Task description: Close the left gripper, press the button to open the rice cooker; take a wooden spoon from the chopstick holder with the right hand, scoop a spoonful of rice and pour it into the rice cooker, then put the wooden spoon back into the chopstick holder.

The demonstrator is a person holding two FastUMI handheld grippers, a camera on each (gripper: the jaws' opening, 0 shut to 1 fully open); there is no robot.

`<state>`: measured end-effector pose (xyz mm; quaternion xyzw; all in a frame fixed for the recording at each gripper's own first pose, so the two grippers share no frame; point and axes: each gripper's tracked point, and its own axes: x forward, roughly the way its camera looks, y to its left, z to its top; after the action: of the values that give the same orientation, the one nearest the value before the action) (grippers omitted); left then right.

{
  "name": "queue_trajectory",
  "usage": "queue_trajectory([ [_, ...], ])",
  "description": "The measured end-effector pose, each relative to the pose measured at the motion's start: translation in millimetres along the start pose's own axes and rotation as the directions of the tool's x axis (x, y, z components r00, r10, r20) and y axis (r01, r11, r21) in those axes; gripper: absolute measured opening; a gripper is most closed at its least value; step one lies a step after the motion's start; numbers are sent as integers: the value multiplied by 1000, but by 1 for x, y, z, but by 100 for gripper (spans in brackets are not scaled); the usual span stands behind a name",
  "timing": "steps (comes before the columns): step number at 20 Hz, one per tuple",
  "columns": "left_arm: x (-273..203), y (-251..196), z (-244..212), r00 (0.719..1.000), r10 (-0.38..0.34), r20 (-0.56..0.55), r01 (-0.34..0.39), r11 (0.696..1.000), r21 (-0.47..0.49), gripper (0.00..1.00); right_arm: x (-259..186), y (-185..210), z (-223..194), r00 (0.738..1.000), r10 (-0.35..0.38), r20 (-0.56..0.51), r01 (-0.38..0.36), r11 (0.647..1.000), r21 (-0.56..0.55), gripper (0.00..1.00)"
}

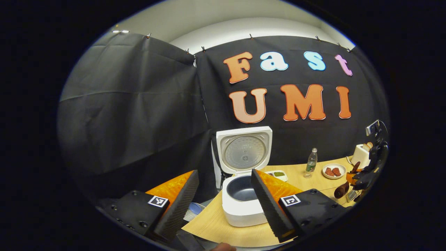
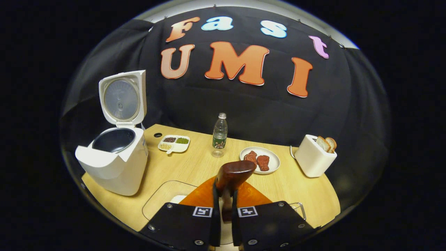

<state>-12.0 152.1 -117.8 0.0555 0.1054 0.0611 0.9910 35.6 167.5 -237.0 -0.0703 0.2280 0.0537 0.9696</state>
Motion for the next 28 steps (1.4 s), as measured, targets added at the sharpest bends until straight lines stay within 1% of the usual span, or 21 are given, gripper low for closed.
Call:
queue_trajectory([
  [2,0,4,-1,1000,9,-6,-9,1000,-11,99,1,9,-20,1000,-1,-27,1,1000,-18,12],
  [4,1,5,-6,1000,8,-17,-9,1000,-11,100,2,15,-19,1000,2,5,-2,999,-43,12],
  [5,3,4,-7,1000,5,-23,-5,1000,-8,99,2,20,-22,1000,10,8,-9,999,-54,12],
  [6,6,0,-7,1000,-4,-28,4,1000,-5,100,5,24,-28,1000,10,-1,-10,998,-61,12],
  [7,8,-4,-6,999,-13,-30,13,1000,-2,99,6,27,-32,1000,12,-5,-12,999,-52,12],
  [9,13,-10,-2,999,-22,-26,23,1000,9,100,8,34,-39,1000,15,-21,-15,999,-28,12],
  [11,13,-16,0,999,-34,-26,35,999,20,99,8,40,-40,1000,24,-13,-24,999,-33,12],
  [13,15,-20,-2,999,-44,-30,45,998,38,100,6,55,-46,998,58,-25,-58,998,-1,12],
  [14,16,-22,-2,999,-44,-32,46,998,47,99,7,62,-54,996,76,-47,-75,997,19,12],
  [15,18,-23,-2,998,-45,-35,46,998,49,100,6,69,-57,994,90,-57,-87,995,53,12],
  [17,19,-24,-4,998,-49,-46,51,998,43,99,5,70,-56,995,84,-60,-82,996,29,13],
  [19,19,-22,-5,998,-46,-50,48,998,44,100,6,69,-56,993,90,-72,-85,994,75,13],
  [21,18,-21,-6,998,-44,-50,47,998,48,100,9,58,-51,991,99,-86,-83,983,166,12],
  [24,23,-23,-9,997,-49,-61,52,998,46,99,13,50,-51,985,131,-116,-86,938,335,12],
  [25,22,-23,-10,997,-52,-64,55,997,45,99,13,50,-51,982,148,-121,-93,922,377,12],
  [28,23,-23,-9,996,-58,-63,61,997,47,100,14,57,-50,972,196,-129,-118,882,456,12],
])
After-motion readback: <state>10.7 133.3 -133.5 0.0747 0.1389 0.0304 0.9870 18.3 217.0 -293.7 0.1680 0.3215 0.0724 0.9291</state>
